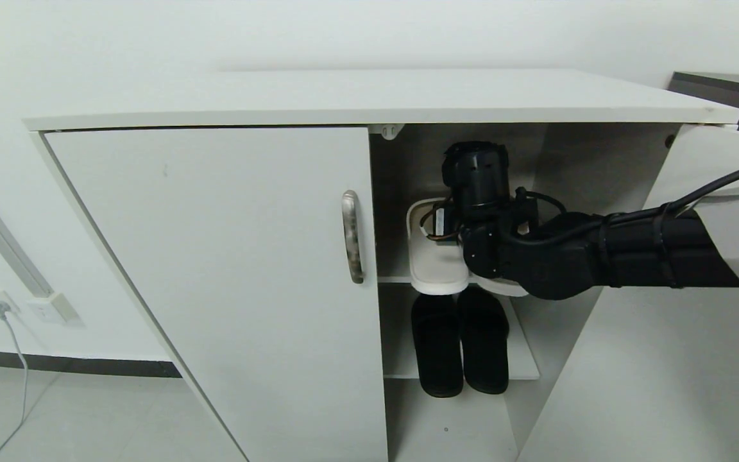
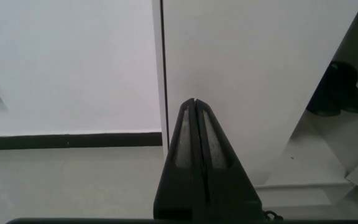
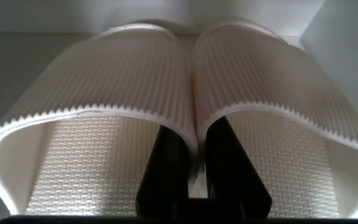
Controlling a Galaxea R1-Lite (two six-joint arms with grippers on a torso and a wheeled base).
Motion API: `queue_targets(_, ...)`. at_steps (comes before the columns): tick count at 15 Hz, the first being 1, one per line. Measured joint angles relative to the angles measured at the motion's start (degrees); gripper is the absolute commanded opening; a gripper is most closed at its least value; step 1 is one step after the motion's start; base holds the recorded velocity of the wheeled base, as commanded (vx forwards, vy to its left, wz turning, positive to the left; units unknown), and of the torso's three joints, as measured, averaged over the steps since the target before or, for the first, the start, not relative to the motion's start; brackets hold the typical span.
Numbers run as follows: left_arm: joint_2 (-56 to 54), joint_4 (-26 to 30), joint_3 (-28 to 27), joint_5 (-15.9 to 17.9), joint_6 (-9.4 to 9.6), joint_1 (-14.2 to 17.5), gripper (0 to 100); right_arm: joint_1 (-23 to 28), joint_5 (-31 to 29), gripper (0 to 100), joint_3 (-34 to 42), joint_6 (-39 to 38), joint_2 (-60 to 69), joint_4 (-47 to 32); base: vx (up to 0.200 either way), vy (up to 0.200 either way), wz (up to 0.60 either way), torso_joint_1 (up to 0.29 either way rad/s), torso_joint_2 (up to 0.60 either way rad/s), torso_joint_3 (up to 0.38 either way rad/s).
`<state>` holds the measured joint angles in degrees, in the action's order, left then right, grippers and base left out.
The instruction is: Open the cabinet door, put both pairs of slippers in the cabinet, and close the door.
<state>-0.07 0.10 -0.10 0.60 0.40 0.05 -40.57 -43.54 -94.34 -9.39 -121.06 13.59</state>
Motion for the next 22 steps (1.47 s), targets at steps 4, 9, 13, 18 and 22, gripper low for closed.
queue_targets(4,0.0,0.0,0.0,0.0,-0.05,0.0,0,0.2,0.0,0,0.1,-0.2,-0.5,0.0,0.000,0.000,0.00,0.000,0.00,0.000)
queue_targets(9,0.0,0.0,0.0,0.0,-0.05,0.0,0,0.2,-0.1,100,0.4,-0.3,-0.6,0.0,0.000,0.000,0.00,0.000,0.00,0.000)
queue_targets(13,0.0,0.0,0.0,0.0,-0.05,0.0,0,0.1,-0.1,100,1.7,-0.2,-0.4,0.1,0.000,0.000,0.00,0.000,0.00,0.000)
queue_targets(18,0.0,0.0,0.0,0.0,0.02,0.0,0,-1.9,-0.2,100,7.0,0.0,3.7,0.2,0.000,0.000,0.00,0.000,0.00,0.000)
queue_targets(22,0.0,0.0,0.0,0.0,0.02,0.0,0,-4.9,-0.4,100,14.3,-0.3,9.2,0.6,0.000,0.000,0.00,0.000,0.00,0.000)
